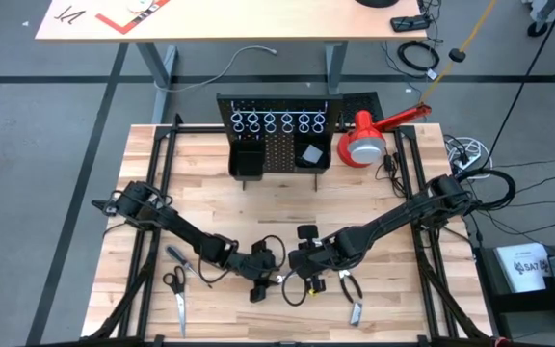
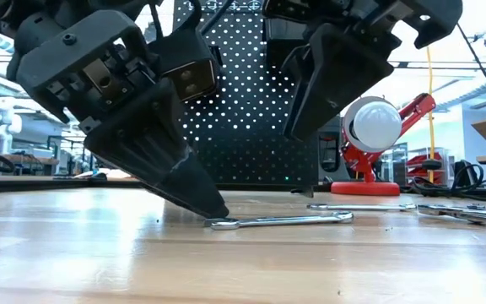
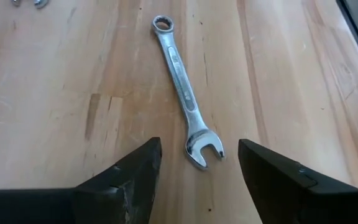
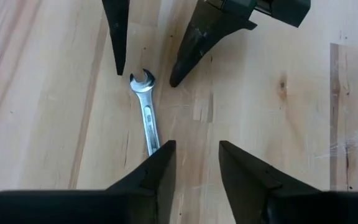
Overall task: Hang tools onto peg board
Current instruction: Hang the bottom wrench on the pegboard
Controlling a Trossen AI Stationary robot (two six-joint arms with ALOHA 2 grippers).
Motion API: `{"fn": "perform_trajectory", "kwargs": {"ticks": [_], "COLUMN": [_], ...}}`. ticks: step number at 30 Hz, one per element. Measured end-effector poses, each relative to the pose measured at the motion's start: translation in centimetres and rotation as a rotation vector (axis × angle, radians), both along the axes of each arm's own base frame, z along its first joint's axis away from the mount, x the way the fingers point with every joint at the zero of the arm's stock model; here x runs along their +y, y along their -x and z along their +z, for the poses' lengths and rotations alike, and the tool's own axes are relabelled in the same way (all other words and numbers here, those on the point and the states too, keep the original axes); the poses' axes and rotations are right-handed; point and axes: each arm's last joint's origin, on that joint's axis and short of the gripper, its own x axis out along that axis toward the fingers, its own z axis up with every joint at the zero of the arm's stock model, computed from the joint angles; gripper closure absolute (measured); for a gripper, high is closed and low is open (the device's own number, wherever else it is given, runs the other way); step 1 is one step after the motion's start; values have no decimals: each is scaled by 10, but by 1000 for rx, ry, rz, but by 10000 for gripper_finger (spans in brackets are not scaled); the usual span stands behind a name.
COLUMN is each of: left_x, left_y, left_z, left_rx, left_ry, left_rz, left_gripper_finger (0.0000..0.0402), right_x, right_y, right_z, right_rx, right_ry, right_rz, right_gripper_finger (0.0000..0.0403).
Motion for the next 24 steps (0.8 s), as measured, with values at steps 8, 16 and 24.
{"fn": "perform_trajectory", "kwargs": {"ticks": [8, 16, 24], "left_x": [7, 9, -9], "left_y": [2, 2, 6], "left_z": [-6, -4, 26], "left_rx": [47, 51, -96], "left_ry": [-67, -85, -110], "left_rz": [104, 79, -152], "left_gripper_finger": [196, 238, 240], "right_x": [2, 8, 15], "right_y": [1, 3, 6], "right_z": [0, 0, 0], "right_rx": [-1, -1, -1], "right_ry": [-11, -8, 5], "right_rz": [-13, 8, 48], "right_gripper_finger": [247, 245, 245]}}
